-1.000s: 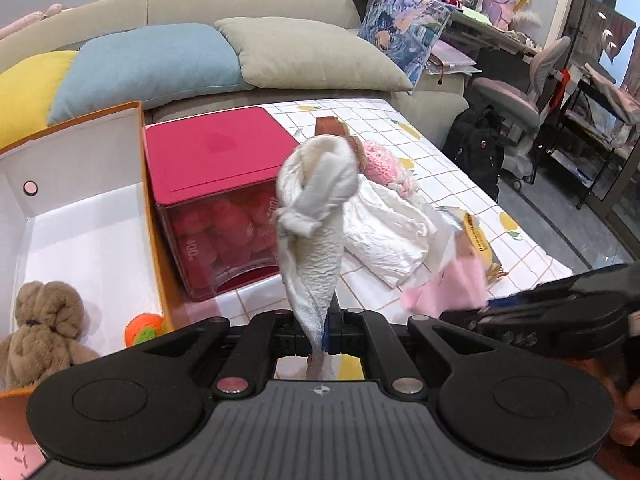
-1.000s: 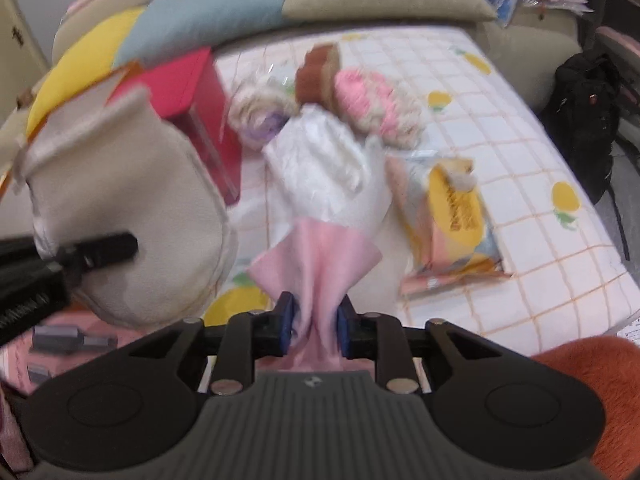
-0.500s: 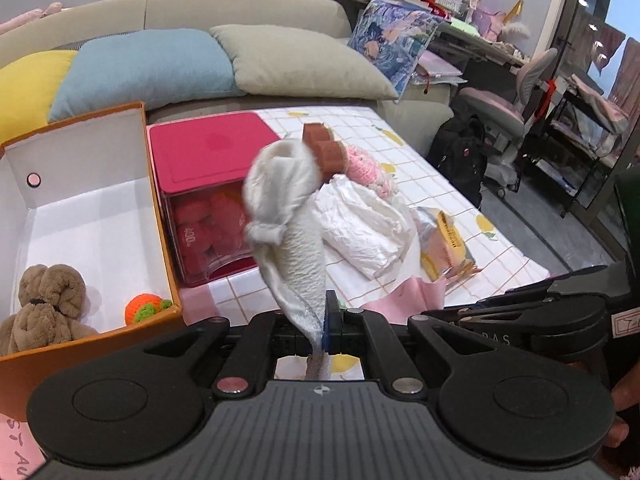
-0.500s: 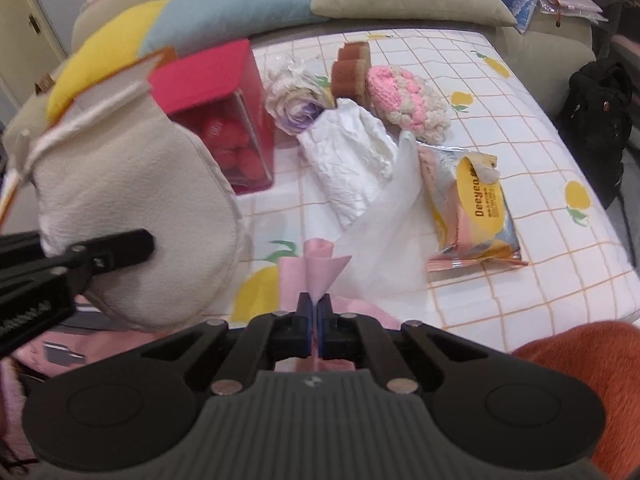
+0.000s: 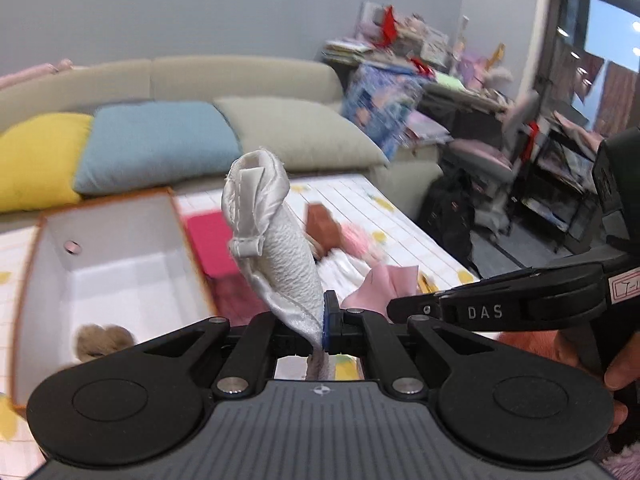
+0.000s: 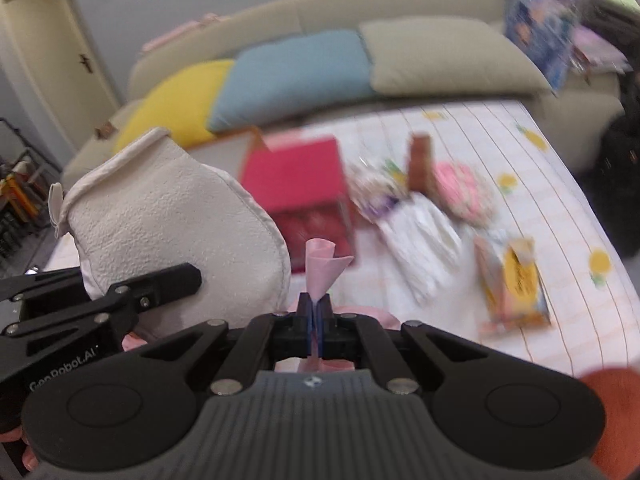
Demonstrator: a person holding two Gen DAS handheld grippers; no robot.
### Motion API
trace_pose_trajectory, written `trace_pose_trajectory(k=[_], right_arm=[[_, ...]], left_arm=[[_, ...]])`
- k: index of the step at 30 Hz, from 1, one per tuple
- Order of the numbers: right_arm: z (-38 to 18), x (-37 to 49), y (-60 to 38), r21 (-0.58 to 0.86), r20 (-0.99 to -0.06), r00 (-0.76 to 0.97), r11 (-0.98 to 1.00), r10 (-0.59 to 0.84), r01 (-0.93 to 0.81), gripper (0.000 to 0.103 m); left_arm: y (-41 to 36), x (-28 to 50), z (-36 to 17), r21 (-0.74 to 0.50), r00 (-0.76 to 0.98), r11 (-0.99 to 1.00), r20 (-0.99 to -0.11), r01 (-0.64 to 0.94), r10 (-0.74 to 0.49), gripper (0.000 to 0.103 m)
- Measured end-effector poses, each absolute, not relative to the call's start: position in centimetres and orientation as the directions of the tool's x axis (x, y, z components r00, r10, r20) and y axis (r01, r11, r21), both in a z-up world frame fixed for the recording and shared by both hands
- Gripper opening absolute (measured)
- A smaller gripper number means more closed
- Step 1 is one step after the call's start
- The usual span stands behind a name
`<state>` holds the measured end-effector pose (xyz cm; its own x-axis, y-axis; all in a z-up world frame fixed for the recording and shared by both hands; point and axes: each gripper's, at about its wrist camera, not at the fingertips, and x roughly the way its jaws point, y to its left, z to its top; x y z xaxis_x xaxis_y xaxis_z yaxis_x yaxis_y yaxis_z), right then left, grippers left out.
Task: Organize soft objects
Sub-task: 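Carry mitt and pink cloth into the box and open both tools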
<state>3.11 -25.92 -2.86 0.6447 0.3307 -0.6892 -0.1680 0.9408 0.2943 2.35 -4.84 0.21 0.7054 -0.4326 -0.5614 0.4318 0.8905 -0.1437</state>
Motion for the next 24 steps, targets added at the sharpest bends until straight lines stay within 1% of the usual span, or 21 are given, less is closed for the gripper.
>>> trace_pose_trajectory(k=[6,10,13,16,24], right_arm=[[1.3,5.4,-22.8,0.36,-0.593,0.665,0.889,0.453,-0.285,0.0],[3.5,7.2,-19.8,0.369,-0.54,0.663,0.853,0.519,-0.368,0.0],[4.5,8.8,-17.3,0.346,-0.519,0.663,0.842,0.539,-0.414,0.0],[4.2,10.9,-14.9,0.317,-0.541,0.645,0.841,0.541,-0.439,0.0],[-1.0,16.0,-9.9,0.184,-0.682,0.559,0.851,0.471,-0.492,0.0]], left_arm=[[-1.7,3.4,2.6,-0.126,0.777,0.939,-0.532,0.321,-0.337,0.005],[-0.2,4.4,3.1,-0.098,0.804,0.956,-0.522,0.275,-0.285,0.005],[0.9,5.4,3.1,-0.079,0.801,0.963,-0.54,0.258,-0.259,0.005],[1.7,6.7,2.4,-0.076,0.782,0.967,-0.574,0.245,-0.243,0.005],[3.7,11.3,-2.5,-0.119,0.676,0.963,-0.691,0.243,-0.256,0.005]])
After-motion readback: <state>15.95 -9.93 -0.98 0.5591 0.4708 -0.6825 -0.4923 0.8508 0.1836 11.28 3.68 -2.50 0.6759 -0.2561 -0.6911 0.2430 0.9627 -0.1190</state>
